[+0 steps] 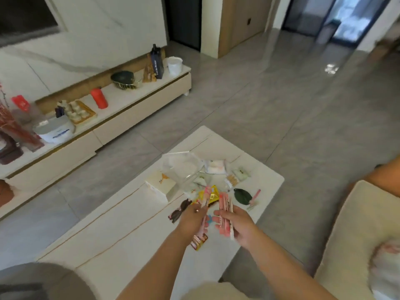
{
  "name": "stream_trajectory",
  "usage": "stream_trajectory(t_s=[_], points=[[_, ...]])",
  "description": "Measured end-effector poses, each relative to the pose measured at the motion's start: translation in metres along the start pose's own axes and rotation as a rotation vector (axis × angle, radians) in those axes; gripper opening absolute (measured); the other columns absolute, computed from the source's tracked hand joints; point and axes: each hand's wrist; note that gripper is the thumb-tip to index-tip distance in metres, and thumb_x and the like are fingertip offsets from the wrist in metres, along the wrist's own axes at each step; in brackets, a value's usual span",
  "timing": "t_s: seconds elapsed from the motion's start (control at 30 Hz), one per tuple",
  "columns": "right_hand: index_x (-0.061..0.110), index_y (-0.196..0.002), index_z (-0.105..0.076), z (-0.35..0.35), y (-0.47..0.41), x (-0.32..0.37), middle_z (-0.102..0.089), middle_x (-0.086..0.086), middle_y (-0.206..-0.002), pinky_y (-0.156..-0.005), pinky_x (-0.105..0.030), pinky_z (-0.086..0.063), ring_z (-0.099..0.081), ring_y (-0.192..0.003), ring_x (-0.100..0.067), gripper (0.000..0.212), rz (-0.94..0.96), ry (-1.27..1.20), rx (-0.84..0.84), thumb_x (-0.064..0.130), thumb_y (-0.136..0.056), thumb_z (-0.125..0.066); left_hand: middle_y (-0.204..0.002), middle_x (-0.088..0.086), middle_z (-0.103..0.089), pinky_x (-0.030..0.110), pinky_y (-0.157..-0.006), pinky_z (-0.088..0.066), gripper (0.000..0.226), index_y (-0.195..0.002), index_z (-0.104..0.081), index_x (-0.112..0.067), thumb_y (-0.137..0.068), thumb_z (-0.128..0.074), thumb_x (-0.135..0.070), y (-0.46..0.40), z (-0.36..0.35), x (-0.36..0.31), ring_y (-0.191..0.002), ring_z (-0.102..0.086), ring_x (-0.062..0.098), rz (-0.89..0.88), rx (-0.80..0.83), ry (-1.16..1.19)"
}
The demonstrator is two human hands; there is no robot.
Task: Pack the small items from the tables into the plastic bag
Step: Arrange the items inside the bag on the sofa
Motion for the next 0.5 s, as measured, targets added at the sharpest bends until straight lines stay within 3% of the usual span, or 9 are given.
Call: stream_trajectory(t_s=[0.07, 0.23, 0.4, 0.5], points=[[0.010, -0.097, -0.061, 0.016, 0.021, -0.002, -0.074, -0.010, -0.079, -0.070, -0.040, -0.056, -0.072, -0.075, -0.023, 0.019, 0.050, -0.071, -0.065, 0.001, -0.082, -0.067, -0.073, 0.010, -0.057, 0.020, -0.044, -0.046, 0.016, -0.089, -0.052, -0.010, -0.096, -0.051, -0.024, 0.013, -0.015, -0.007, -0.049, -0.057, 0.013, -0.010, 0.095, 0.047], [0.003, -0.097, -0.059, 0.067, 0.075, -0.011, -0.070, -0.015, -0.078, -0.053, -0.034, -0.057, -0.071, -0.063, -0.022, 0.018, 0.090, -0.235, -0.237, -0.006, -0.081, -0.064, -0.071, 0.013, -0.060, 0.025, -0.049, -0.042, 0.021, -0.106, -0.051, -0.004, -0.091, -0.061, -0.015, 0.036, -0.069, -0.016, -0.050, -0.050, 0.019, -0.004, 0.247, 0.030], [0.002, -0.087, -0.057, 0.130, 0.122, -0.026, -0.066, -0.013, -0.058, -0.047, -0.030, -0.055, -0.066, -0.049, -0.020, 0.012, 0.150, -0.350, -0.391, -0.009, -0.082, -0.060, -0.069, 0.015, -0.059, 0.026, -0.044, -0.045, 0.018, -0.099, -0.049, -0.008, -0.089, -0.063, -0.012, 0.058, -0.141, -0.027, -0.045, -0.052, 0.019, -0.046, 0.364, -0.063], [0.001, -0.090, -0.056, 0.173, 0.145, -0.033, -0.066, -0.012, -0.058, -0.048, -0.030, -0.057, -0.067, -0.050, -0.018, 0.011, 0.172, -0.375, -0.486, -0.007, -0.083, -0.061, -0.067, 0.012, -0.061, 0.025, -0.043, -0.046, 0.011, -0.091, -0.051, -0.006, -0.091, -0.060, -0.013, 0.073, -0.189, -0.032, -0.045, -0.055, 0.016, -0.120, 0.453, -0.166]])
Point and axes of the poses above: each hand's wrist, its own y-axis away from the middle knuckle, its own z-axis out of the back of the hand, x = y × z
